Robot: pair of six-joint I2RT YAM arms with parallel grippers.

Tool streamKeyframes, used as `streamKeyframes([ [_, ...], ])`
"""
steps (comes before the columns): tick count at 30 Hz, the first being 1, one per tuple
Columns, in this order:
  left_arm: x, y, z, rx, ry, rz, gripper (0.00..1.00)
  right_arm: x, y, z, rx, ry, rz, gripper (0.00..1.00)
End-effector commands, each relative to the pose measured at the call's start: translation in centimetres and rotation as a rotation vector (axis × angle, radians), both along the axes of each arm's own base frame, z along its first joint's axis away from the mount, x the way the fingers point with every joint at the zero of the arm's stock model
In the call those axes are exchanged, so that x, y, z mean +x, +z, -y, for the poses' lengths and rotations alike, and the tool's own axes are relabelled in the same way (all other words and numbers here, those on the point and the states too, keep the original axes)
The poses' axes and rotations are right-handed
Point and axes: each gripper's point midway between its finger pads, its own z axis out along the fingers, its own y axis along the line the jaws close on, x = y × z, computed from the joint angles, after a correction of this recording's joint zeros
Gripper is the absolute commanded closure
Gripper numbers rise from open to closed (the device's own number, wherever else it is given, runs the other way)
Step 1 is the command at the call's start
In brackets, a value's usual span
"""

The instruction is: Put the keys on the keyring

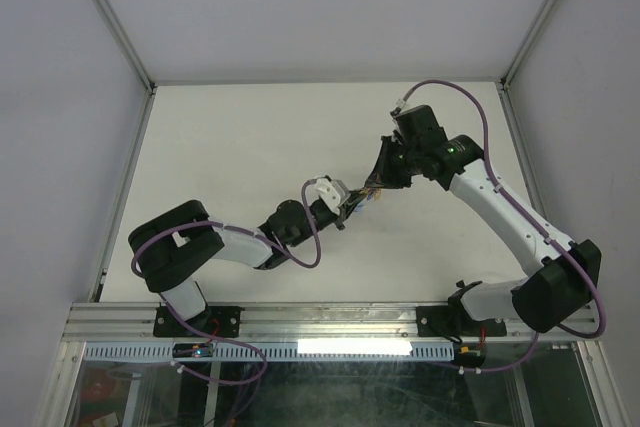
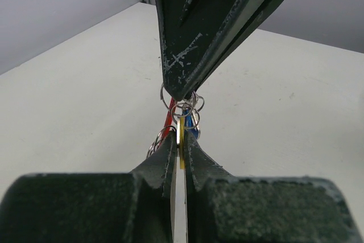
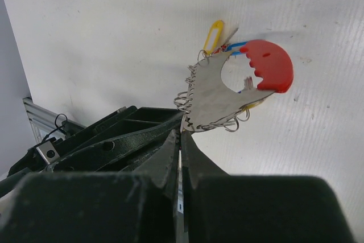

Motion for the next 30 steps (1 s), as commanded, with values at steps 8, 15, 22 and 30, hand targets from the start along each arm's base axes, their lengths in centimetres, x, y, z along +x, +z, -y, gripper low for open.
streamKeyframes([
  [8,1.9,1.2,-0.3,0.038,0.099,0.037,1.0,-1.0,2.4,0.0,0.026,0.072,0.042,1.0],
  [15,2.5,0.8,-0.9,0.069,0.144,0.041,1.0,-1.6,1.9,0.5,-0.013,0.104,0.015,1.0],
  [22,3.1,0.5,-1.5,0.086,0.19,0.031,1.0,-2.0,1.2,0.7,-0.039,0.129,-0.008,1.0],
  [30,3.5,0.4,-2.1,0.092,0.224,0.028,1.0,-2.1,0.3,1.2,-0.076,0.143,-0.027,1.0],
])
